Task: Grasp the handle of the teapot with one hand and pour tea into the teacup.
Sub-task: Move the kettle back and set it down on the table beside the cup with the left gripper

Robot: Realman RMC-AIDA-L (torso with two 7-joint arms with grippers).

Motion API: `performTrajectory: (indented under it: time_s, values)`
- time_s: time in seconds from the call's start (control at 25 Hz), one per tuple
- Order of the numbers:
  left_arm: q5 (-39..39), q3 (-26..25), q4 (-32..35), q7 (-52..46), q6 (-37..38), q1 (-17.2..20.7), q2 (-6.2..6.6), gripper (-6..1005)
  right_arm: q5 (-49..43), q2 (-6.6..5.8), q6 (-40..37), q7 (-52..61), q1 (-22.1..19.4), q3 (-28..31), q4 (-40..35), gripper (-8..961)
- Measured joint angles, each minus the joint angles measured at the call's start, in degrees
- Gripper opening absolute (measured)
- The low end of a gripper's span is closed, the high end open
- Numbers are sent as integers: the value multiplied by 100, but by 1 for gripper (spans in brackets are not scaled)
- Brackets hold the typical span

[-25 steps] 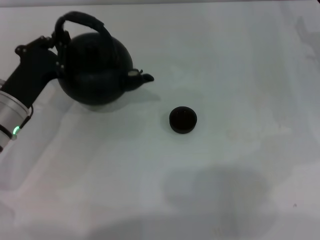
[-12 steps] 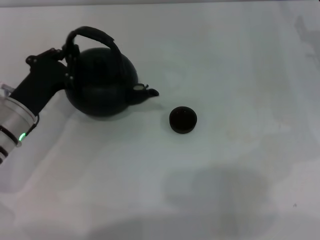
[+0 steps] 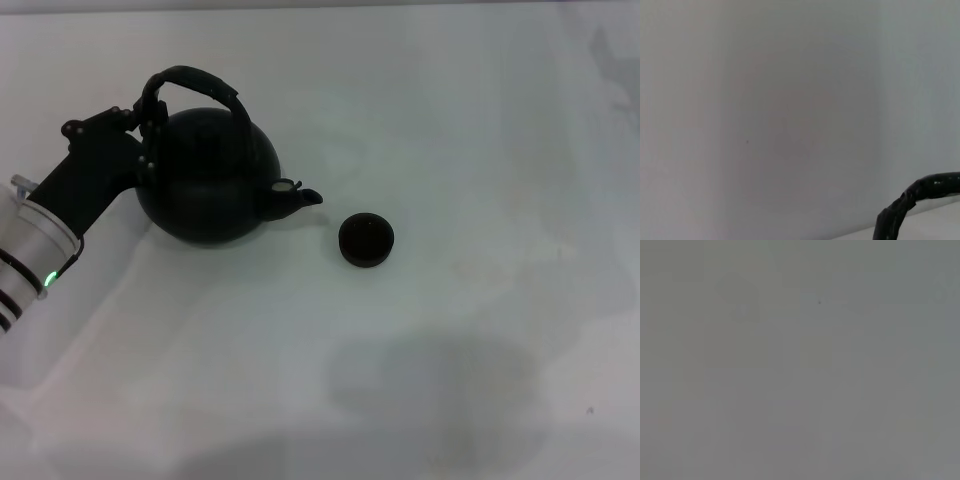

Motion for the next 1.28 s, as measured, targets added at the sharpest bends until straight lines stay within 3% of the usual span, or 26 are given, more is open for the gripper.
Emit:
performTrajectory:
  time_s: [1.28]
  values:
    - [-3,447,34,-4,-65,87,26,153,-1,0,31,37,-20,-151,0,860]
